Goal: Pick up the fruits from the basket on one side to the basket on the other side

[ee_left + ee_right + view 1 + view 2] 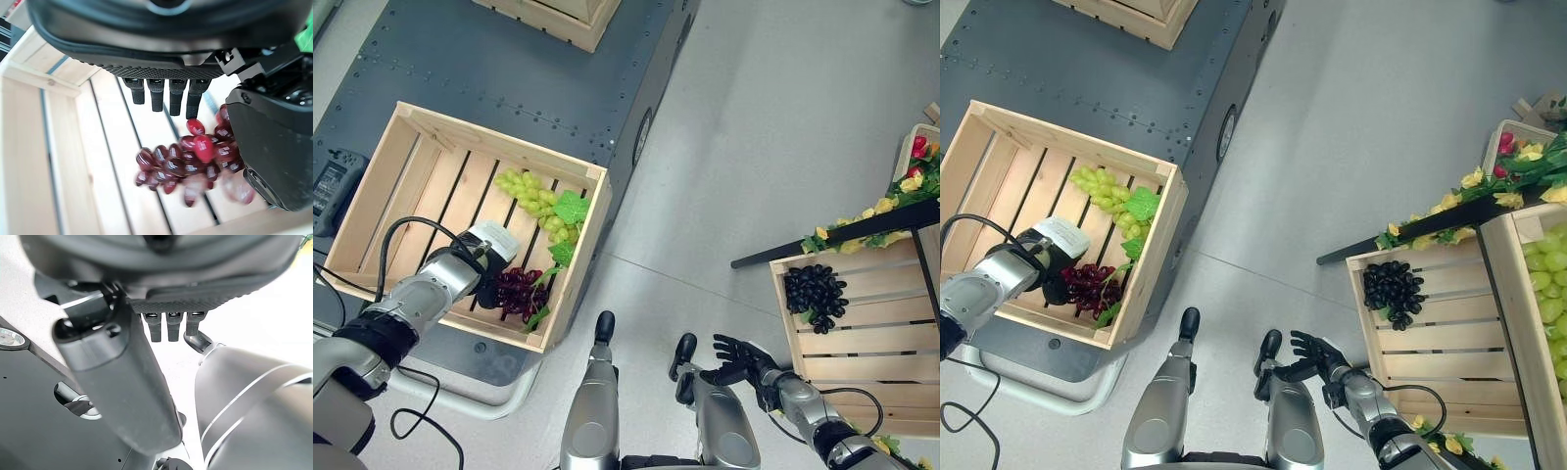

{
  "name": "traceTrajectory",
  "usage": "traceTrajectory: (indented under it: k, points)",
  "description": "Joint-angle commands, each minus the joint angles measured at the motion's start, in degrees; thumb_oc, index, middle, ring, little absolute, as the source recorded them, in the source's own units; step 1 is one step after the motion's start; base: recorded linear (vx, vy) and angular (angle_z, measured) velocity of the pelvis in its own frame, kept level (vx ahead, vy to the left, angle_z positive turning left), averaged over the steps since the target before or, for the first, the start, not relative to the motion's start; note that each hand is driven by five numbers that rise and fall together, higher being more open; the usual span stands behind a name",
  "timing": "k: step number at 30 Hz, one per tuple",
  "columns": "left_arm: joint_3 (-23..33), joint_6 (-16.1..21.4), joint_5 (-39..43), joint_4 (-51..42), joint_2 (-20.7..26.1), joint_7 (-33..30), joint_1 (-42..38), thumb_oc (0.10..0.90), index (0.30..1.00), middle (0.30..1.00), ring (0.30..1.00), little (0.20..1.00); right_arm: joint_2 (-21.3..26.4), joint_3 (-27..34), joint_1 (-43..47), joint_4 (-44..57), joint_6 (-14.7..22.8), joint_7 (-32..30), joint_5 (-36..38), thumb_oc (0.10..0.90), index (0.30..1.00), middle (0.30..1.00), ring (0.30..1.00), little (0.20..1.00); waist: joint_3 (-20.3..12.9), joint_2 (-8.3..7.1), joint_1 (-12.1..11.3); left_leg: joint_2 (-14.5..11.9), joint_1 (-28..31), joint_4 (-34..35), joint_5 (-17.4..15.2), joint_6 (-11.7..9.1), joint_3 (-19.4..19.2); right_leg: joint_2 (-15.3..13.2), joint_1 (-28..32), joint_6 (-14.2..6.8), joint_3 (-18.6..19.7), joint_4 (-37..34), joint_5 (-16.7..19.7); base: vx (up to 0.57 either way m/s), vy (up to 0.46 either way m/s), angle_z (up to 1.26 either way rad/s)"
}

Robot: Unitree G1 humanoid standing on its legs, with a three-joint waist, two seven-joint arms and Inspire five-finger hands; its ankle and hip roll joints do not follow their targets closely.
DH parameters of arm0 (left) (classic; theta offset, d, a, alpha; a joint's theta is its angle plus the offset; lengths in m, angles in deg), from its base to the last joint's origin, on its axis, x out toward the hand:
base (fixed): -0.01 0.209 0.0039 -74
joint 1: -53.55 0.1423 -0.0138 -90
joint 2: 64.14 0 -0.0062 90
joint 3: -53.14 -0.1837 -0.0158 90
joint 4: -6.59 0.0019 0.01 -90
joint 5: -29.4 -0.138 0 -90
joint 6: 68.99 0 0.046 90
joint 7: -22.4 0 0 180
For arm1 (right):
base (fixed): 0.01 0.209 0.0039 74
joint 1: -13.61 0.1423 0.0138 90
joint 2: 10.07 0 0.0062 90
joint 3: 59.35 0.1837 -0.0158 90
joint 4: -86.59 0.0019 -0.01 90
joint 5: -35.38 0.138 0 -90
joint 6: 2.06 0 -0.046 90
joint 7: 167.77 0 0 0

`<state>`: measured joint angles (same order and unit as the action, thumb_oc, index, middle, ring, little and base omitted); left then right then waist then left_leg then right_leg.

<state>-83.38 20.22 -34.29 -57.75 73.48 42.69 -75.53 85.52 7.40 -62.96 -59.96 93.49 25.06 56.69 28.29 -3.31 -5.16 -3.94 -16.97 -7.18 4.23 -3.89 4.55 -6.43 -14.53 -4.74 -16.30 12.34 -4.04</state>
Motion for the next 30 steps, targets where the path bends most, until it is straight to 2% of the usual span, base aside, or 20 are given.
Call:
traceTrajectory:
  k: [1, 2, 4, 5, 6, 8, 9, 26, 30]
  points:
    - [4.55, -6.18, -5.49, 1.10, 1.90, 3.05, -3.17, 0.800, 0.900, 0.900, 0.900, 0.900, 1.53, -0.72, -1.52, 1.01, 2.57, 2.23, 3.12, 0.800, 0.900, 0.900, 0.900, 0.900, -1.13, -1.20, -0.71, 5.57, -0.52, -3.52, -4.87, 1.14, -3.26, 3.40, -0.53, 0.77, -1.99, 2.61, -1.09, 0.00, 0.000, 0.00]
    - [4.51, -6.49, -5.75, 1.19, 1.76, 3.25, -3.19, 0.800, 0.900, 0.900, 0.900, 0.900, 1.49, -0.74, -1.54, 0.97, 2.60, 2.20, 3.17, 0.800, 0.900, 0.900, 0.900, 0.900, -1.15, -1.27, -0.71, 5.55, -0.46, -3.47, -4.89, 1.15, -3.26, 3.43, -0.50, 0.78, -1.99, 2.59, -1.11, 0.00, 0.000, 0.00]
    - [4.27, -7.34, -6.36, 1.87, 1.14, 3.35, -3.29, 0.707, 0.761, 0.761, 0.761, 0.761, 1.25, -0.80, -1.61, 0.38, 3.10, 2.67, 3.19, 0.800, 0.900, 0.900, 0.900, 0.900, -1.28, -1.61, -0.70, 5.49, -0.08, -2.98, -4.87, 1.20, -3.14, 3.57, -0.09, 0.73, -2.00, 2.05, -0.95, 0.01, -0.017, 0.01]
    - [4.31, -7.16, -6.54, 2.26, 0.64, 1.98, -3.20, 0.576, 0.564, 0.564, 0.564, 0.564, 1.03, -0.92, -1.62, 0.28, 3.18, 2.67, 2.98, 0.800, 0.900, 0.900, 0.900, 0.900, -1.42, -1.79, -0.74, 5.49, 0.27, -2.49, -4.80, 1.19, -3.14, 3.70, 0.30, 0.67, -2.11, 1.52, -0.79, 0.00, 0.000, 0.00]
    - [4.28, -7.14, -6.50, 2.31, 0.60, 1.84, -3.23, 0.560, 0.540, 0.540, 0.540, 0.540, 1.01, -0.94, -1.63, 0.30, 3.16, 2.63, 3.00, 0.800, 0.900, 0.900, 0.900, 0.900, -1.42, -1.80, -0.74, 5.49, 0.32, -2.43, -4.79, 1.19, -3.13, 3.71, 0.35, 0.67, -2.12, 1.47, -0.77, 0.00, 0.000, 0.00]
    - [4.09, -7.25, -6.34, 2.48, 0.22, 1.50, -3.42, 0.436, 0.354, 0.354, 0.354, 0.354, 0.88, -0.95, -1.55, 0.38, 3.01, 2.37, 3.30, 0.800, 0.900, 0.900, 0.900, 0.900, -1.51, -1.94, -0.76, 5.46, 0.49, -2.18, -4.77, 1.20, -3.11, 3.80, 0.51, 0.66, -2.19, 1.19, -0.65, 0.00, 0.000, 0.00]
    - [4.02, -7.20, -6.07, 2.84, -0.04, 0.53, -3.48, 0.400, 0.300, 0.300, 0.300, 0.300, 0.83, -0.95, -1.32, 0.28, 3.15, 2.54, 3.36, 0.800, 0.900, 0.900, 0.900, 0.900, -1.46, -2.04, -0.83, 5.40, 0.47, -2.08, -4.76, 1.20, -3.04, 3.83, 0.48, 0.67, -2.27, 1.19, -0.65, 0.00, 0.000, 0.00]
    - [6.14, -5.65, 0.66, 7.48, -2.36, -17.98, 0.16, 0.400, 0.300, 0.300, 0.300, 0.300, 1.09, -0.91, -1.43, 1.29, 2.63, 1.83, 3.01, 0.800, 0.900, 0.900, 0.900, 0.900, -1.47, -1.84, -0.87, 5.49, 1.27, -1.01, -4.60, 1.21, -3.06, 4.12, 0.90, 0.69, -2.32, 0.60, -0.55, 0.00, 0.003, 0.02]
    - [6.41, -6.12, 0.97, 8.15, -3.06, -19.62, 1.04, 0.400, 0.300, 0.300, 0.300, 0.300, 1.26, -0.94, -1.18, 1.41, 2.41, 1.64, 2.92, 0.800, 0.900, 0.900, 0.900, 0.900, -1.45, -1.67, -0.86, 5.43, 1.39, -0.58, -4.37, 1.20, -3.20, 4.10, 0.78, 0.70, -2.35, 0.58, -0.52, 0.00, 0.000, 0.00]
